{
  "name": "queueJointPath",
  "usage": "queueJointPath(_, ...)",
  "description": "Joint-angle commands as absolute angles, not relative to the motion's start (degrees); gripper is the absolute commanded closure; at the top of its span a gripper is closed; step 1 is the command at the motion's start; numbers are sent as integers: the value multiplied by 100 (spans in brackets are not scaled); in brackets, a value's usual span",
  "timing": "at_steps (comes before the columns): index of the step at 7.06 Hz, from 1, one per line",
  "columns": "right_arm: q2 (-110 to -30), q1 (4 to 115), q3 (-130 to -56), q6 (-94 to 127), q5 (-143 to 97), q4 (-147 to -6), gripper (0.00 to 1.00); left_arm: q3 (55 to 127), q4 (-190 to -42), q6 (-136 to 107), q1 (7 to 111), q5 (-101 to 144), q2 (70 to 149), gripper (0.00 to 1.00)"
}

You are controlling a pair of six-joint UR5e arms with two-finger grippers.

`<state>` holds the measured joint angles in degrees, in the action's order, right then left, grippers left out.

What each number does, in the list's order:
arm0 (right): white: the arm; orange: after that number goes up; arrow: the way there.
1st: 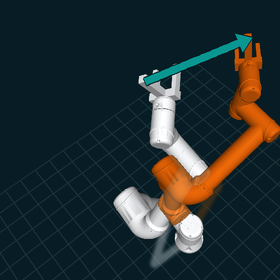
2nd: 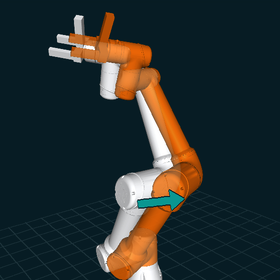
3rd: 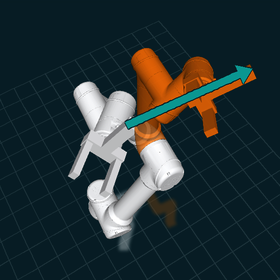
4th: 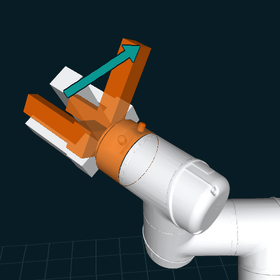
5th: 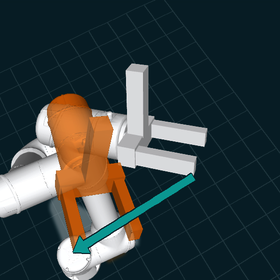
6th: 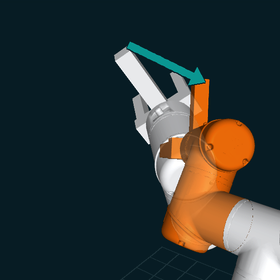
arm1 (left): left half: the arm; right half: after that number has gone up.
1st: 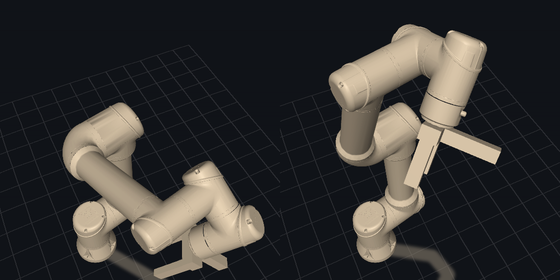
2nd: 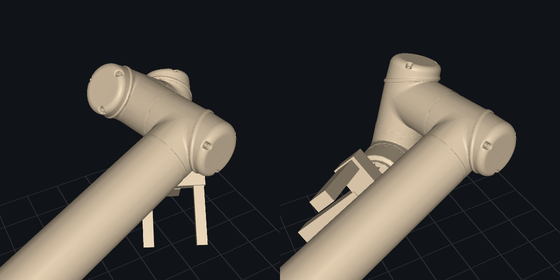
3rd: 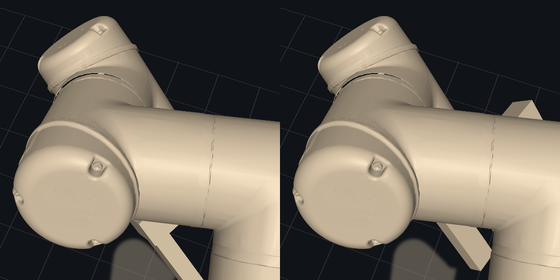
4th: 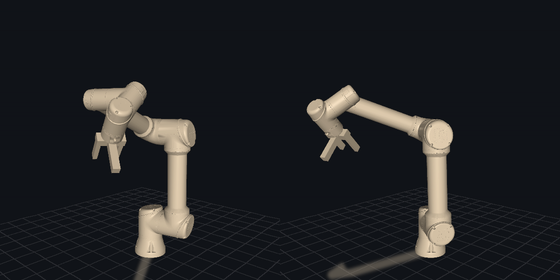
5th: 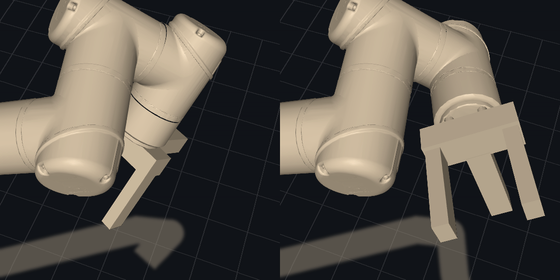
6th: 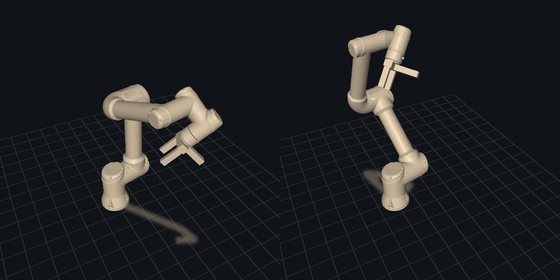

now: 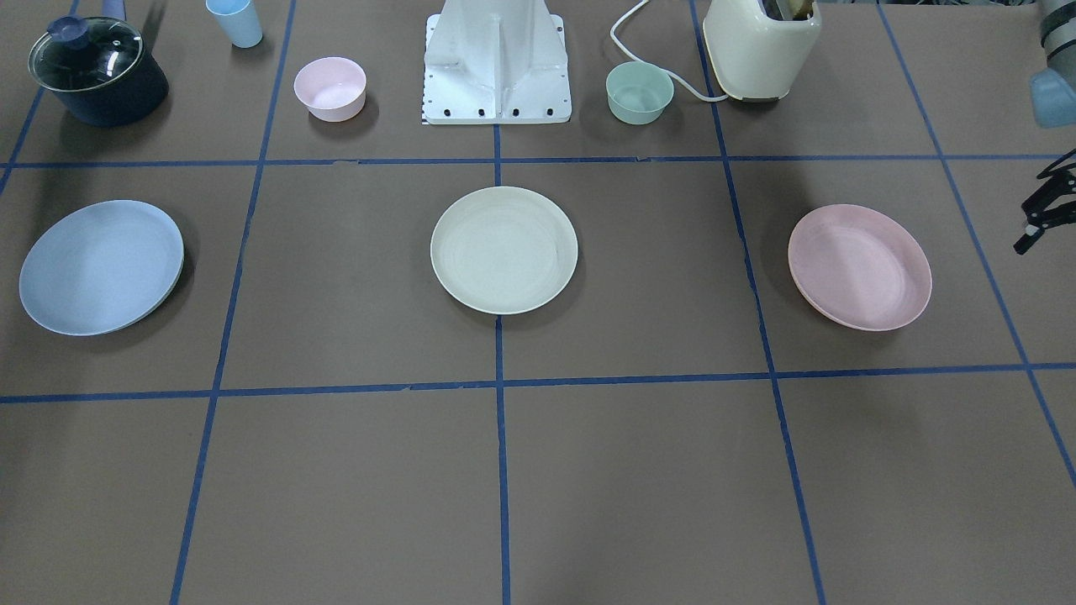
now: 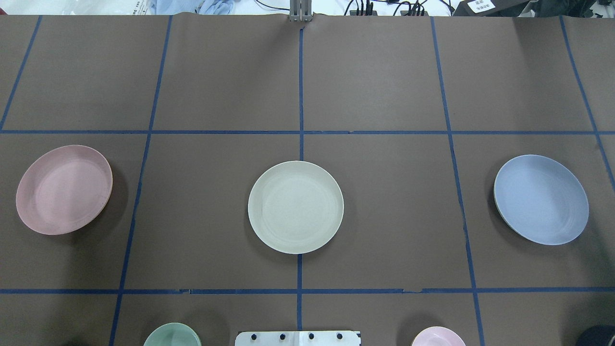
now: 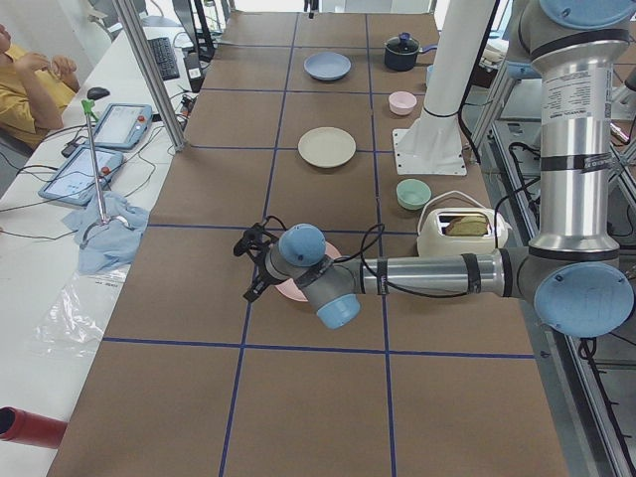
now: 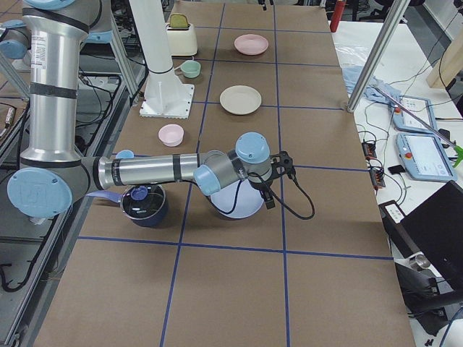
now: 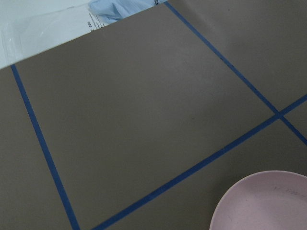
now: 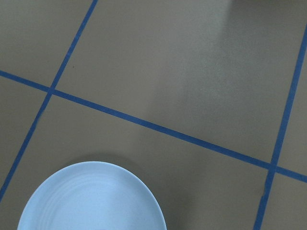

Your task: Stack three plates with pink and blue

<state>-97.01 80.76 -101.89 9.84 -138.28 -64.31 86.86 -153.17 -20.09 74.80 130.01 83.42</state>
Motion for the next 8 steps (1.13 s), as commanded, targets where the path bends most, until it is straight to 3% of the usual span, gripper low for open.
queueJointPath(1,-9852,8033,-10187,1081,-13790,-6267,0,8063,-16807,-3814,6386,11808,8077,1)
queueJointPath(3,-9896,8033,-10187,1081,-13755,-6249,0,7928,-17059,-4794,5348,10718,8077,7)
queueJointPath(4,-9905,8033,-10187,1081,-13755,-6240,0,7876,-17094,-4947,5161,10670,8068,18)
queueJointPath(5,-9914,8033,-10195,1072,-13755,-6240,0,7840,-17225,-4940,5081,10679,8060,39)
queueJointPath(7,-9966,8033,-10187,1072,-13729,-6162,0,7805,-17279,-4922,4992,10679,8051,100)
queueJointPath(8,-9967,8033,-10195,1072,-13729,-6152,0,7848,-17332,-4896,5001,10705,8051,100)
